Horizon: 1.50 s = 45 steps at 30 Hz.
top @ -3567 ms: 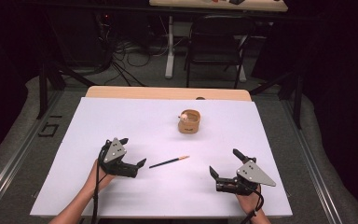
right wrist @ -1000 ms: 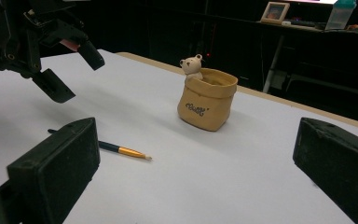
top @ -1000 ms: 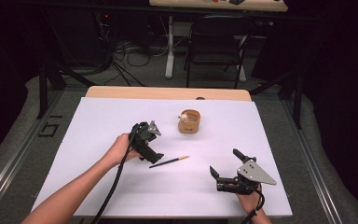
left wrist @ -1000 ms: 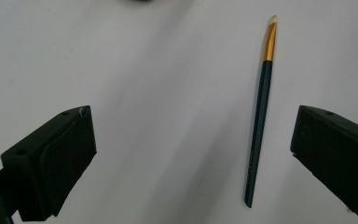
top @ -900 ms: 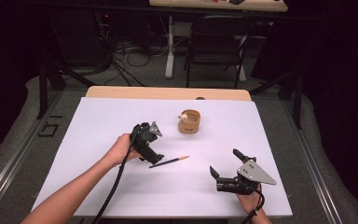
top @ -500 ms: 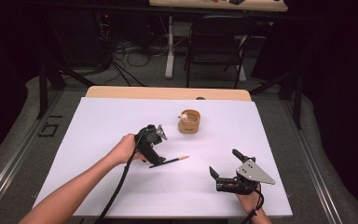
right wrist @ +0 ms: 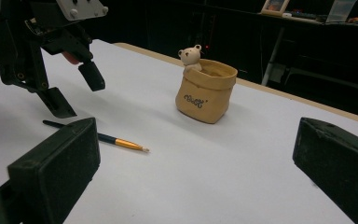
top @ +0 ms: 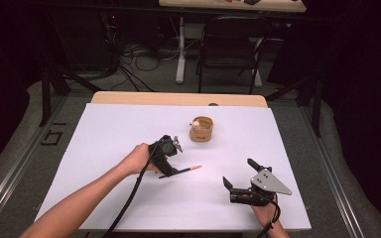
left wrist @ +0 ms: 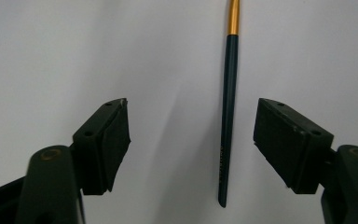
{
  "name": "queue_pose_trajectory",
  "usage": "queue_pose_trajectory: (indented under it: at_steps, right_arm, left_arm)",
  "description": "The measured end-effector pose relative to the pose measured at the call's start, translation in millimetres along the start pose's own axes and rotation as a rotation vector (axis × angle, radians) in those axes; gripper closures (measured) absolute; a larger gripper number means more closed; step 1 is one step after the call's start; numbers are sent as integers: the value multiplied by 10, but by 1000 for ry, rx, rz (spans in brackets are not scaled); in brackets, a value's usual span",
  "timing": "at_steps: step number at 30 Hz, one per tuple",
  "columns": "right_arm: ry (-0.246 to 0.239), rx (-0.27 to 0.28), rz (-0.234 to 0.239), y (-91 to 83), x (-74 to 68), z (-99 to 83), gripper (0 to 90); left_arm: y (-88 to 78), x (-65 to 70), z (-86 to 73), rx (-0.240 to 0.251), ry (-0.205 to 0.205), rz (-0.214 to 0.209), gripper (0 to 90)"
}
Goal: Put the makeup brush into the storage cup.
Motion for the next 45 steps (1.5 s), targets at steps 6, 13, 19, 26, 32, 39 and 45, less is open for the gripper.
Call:
queue_pose_trajectory:
  at_steps: [6, 13, 19, 26, 32, 39, 45]
  right_arm:
    - [0, 6, 0, -1, -8, 4, 0]
    - [-6, -11, 2, 1, -9, 3, 0]
    - [-2, -12, 3, 7, -10, 1, 0]
    - [-7, -18, 4, 10, -11, 0, 0]
    - [-12, -34, 8, 21, -15, -7, 0]
    - [-14, -37, 8, 28, -18, -10, 0]
    - [-24, -59, 4, 37, -27, -15, 0]
  left_arm:
    - [37, 21, 20, -22, 13, -26, 399]
    - [99, 45, 45, -63, 20, -59, 483]
    - [143, 39, 43, -92, 19, -98, 578]
    - [191, 30, 47, -122, 22, -134, 675]
    - [217, 22, 53, -145, 20, -129, 709]
    - [223, 34, 76, -168, 24, -106, 778]
    - [228, 118, 120, -204, 60, -64, 834]
Point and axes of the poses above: each handheld gripper's, and its own axes: y roughly forward along the jaws, z roughly out of its top, x roughly to its right, the point moved 1 cm from there along y, roughly forward along the jaws
